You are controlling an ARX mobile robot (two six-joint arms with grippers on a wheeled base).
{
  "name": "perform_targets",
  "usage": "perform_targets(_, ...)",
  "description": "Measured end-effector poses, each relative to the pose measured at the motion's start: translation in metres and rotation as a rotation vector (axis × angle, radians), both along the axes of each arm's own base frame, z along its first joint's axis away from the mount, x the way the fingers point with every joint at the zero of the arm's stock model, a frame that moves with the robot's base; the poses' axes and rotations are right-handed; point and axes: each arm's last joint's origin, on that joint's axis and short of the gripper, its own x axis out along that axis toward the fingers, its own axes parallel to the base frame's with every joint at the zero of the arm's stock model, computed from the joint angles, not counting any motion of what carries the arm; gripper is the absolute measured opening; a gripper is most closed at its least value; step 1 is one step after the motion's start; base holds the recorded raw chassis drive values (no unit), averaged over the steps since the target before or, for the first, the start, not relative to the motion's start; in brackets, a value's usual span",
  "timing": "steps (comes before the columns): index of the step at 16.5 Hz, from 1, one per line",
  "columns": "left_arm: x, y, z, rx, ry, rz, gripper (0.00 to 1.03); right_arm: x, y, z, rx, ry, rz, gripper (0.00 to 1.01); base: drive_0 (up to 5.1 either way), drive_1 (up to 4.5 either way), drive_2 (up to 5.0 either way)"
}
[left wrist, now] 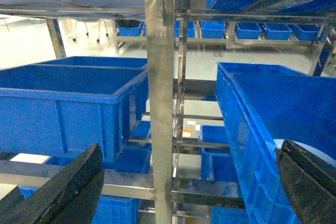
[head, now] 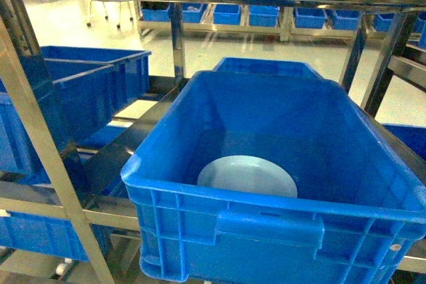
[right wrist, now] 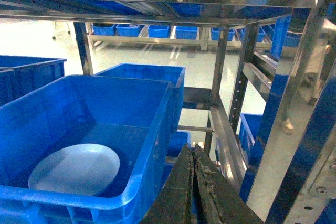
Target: Place blue tray on left shelf second layer neatly
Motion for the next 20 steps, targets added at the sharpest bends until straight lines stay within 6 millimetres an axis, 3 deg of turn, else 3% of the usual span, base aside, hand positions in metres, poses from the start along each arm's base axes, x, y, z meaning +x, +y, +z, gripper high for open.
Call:
perform_targets(16,0.0,0.0,0.0,0.0,0.0,0.0,0.98,-0.026,0.0,-0.003,0.0,0.008,-0.001,0.02,0.0,0.0,0.0)
perform_targets(17,0.0,0.0,0.0,0.0,0.0,0.0,0.98,-0.026,0.0,-0.003,0.0,0.006,-0.001,0.22,0.0,0.0,0.0)
perform_targets(20,0.0,0.0,0.0,0.0,0.0,0.0,0.98,-0.026,0.0,-0.003,0.0,0.006,-0.001,1.0,0.0,0.0,0.0)
